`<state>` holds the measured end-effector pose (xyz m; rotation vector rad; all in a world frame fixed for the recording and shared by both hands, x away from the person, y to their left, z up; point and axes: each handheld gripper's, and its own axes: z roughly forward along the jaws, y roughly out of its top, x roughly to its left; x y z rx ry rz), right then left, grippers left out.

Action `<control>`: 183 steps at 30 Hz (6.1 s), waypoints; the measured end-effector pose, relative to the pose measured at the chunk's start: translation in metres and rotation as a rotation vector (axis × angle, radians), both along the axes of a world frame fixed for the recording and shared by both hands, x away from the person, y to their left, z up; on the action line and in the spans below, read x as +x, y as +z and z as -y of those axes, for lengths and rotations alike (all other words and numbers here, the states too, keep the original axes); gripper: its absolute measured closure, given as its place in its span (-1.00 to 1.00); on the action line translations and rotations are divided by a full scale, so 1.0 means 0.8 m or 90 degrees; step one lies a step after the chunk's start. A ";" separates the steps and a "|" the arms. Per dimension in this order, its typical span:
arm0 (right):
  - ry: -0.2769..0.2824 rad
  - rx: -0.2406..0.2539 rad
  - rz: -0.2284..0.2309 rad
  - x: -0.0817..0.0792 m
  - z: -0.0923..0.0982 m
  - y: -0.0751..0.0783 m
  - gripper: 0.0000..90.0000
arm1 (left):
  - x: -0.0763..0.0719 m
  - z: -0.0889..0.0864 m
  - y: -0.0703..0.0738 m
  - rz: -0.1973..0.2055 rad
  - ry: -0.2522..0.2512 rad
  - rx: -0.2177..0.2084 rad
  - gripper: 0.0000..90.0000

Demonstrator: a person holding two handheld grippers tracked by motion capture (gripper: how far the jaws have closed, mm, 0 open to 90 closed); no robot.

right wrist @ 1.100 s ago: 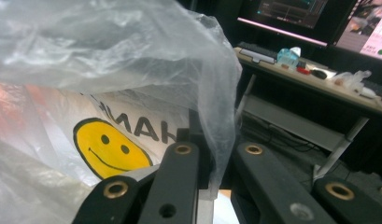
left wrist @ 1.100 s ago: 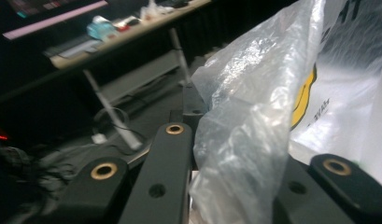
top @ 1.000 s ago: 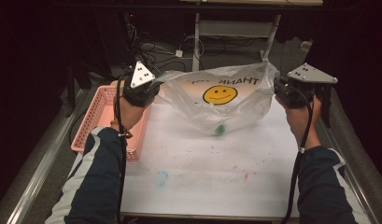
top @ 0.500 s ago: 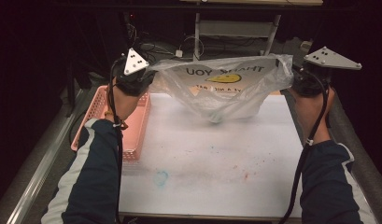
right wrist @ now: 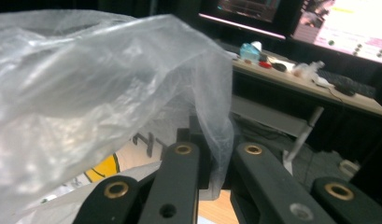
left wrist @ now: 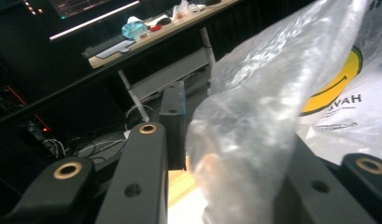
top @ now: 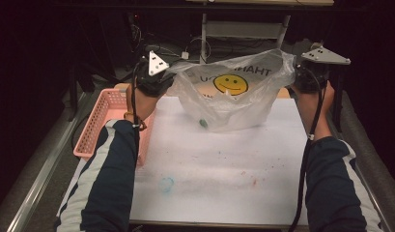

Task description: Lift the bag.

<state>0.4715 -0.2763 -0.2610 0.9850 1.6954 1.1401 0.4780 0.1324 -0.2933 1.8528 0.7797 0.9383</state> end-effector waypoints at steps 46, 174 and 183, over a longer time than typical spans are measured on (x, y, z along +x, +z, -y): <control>-0.033 -0.008 -0.041 0.040 -0.002 -0.032 0.13 | 0.051 0.041 -0.014 0.010 0.074 0.034 0.75; 0.154 -0.078 -0.111 -0.211 -0.001 -0.212 -0.53 | -0.218 -0.094 -0.165 -0.078 -0.136 0.029 -0.48; 0.155 -0.075 -0.111 -0.210 -0.001 -0.211 -0.54 | -0.217 -0.092 -0.166 -0.082 -0.138 0.028 -0.48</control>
